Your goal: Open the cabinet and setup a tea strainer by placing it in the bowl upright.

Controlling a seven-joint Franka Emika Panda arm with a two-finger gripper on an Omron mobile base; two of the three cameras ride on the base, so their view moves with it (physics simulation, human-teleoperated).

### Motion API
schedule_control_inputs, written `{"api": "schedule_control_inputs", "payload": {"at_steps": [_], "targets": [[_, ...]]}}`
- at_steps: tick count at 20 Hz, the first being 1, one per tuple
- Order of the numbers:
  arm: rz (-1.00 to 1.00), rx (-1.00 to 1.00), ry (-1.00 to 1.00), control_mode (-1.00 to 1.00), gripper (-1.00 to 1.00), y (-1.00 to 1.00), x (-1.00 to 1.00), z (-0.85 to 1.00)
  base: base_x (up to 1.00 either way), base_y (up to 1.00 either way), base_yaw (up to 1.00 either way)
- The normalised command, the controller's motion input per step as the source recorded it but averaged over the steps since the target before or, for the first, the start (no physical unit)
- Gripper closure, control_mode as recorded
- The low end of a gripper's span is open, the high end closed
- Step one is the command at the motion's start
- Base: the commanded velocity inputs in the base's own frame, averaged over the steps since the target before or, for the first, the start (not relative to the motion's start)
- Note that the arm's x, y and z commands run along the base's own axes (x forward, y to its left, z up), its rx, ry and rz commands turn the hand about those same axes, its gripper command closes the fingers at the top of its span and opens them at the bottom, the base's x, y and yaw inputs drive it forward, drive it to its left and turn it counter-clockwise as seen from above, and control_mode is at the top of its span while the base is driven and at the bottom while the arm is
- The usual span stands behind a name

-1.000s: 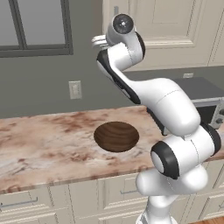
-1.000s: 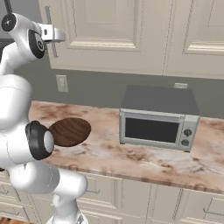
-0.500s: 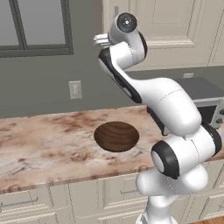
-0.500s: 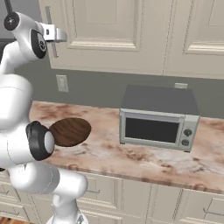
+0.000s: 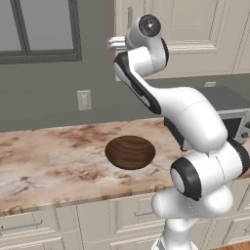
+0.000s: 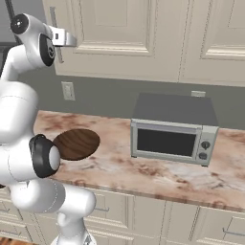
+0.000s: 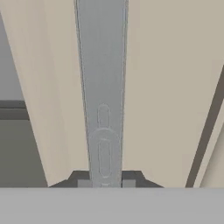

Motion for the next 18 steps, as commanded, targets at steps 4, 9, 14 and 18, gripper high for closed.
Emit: {"api": "schedule_control_inputs", "payload": {"at_steps": [4,9,14,18], "targets": [[0.00,0.00,0.00,-1.00,1.00,0.00,0.08,-0.04,0.00,0.00,0.00],[0.00,0.01,0.03,-1.00,1.00,-0.02,-0.20,0.04,0.00,0.00,0.00],[0.03,0.18,-0.01,-1.00,1.00,-0.38,-0.89,0.05,0.00,0.00,0.00],[0.08,0.23,0.00,-1.00,1.00,-0.53,-0.91,0.36,0.00,0.00,0.00]]}}
